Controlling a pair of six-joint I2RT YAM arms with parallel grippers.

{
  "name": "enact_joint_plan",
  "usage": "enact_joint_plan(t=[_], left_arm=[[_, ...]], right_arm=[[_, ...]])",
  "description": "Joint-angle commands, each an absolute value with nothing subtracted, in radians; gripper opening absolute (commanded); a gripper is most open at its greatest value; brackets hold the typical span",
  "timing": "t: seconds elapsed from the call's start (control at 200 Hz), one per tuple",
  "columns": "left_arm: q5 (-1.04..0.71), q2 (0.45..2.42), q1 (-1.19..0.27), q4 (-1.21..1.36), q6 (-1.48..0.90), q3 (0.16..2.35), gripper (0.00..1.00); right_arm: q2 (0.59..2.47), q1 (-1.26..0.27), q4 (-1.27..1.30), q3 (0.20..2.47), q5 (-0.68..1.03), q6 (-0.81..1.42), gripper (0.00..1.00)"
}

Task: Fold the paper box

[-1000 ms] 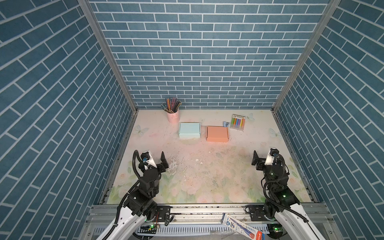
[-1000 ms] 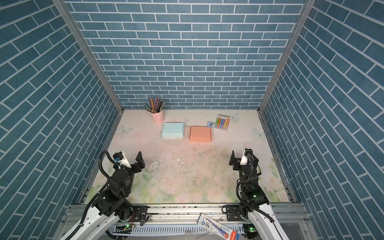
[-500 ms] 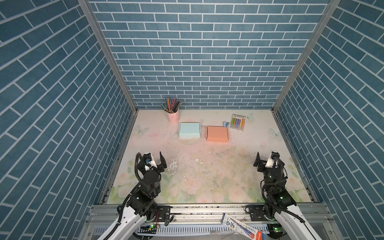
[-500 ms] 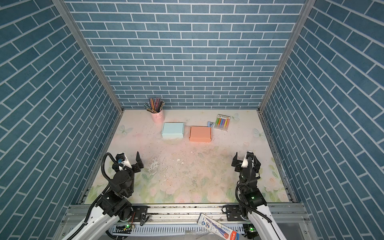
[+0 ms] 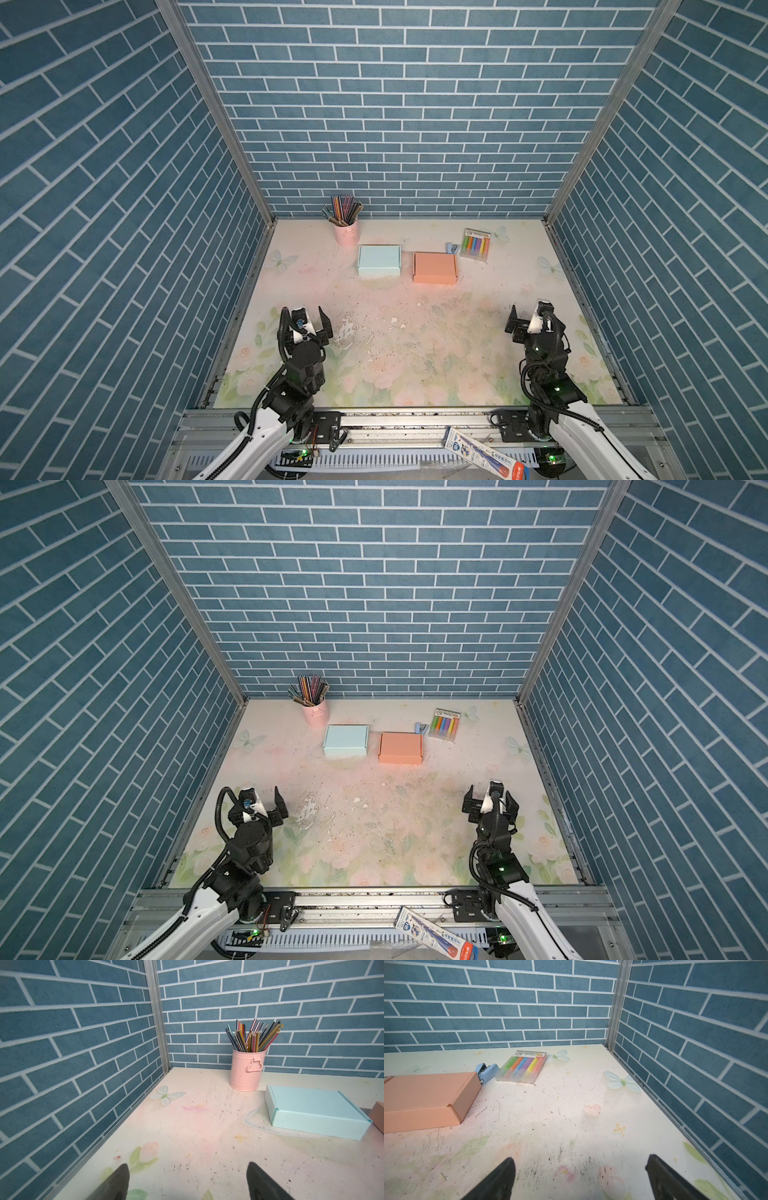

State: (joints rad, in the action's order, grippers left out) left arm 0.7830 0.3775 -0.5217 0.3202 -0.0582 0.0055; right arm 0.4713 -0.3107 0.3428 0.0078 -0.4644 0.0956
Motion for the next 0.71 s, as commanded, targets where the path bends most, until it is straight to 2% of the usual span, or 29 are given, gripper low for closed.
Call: enact_joint_plan(t=[0.0,0.21,0.7], left_arm=[[0.752,0.398,-0.47,0.429,-0.036,-0.026,0.88],[0.646,0.482,-0.347,0.513,-0.04,-0.026,0.88],[0.496,0.882,-0.183,0.814,-0.041,0.037,0.88]], right_arm=[[0.476,-0.3,0.433,-0.007,-0.46,0.054,0.99],[0.548,-0.249,0.593,-0.036,-0.437,0.048,0.99],[0.996,-0.084,0.972,0.03,-0.255,0.098,0.99]])
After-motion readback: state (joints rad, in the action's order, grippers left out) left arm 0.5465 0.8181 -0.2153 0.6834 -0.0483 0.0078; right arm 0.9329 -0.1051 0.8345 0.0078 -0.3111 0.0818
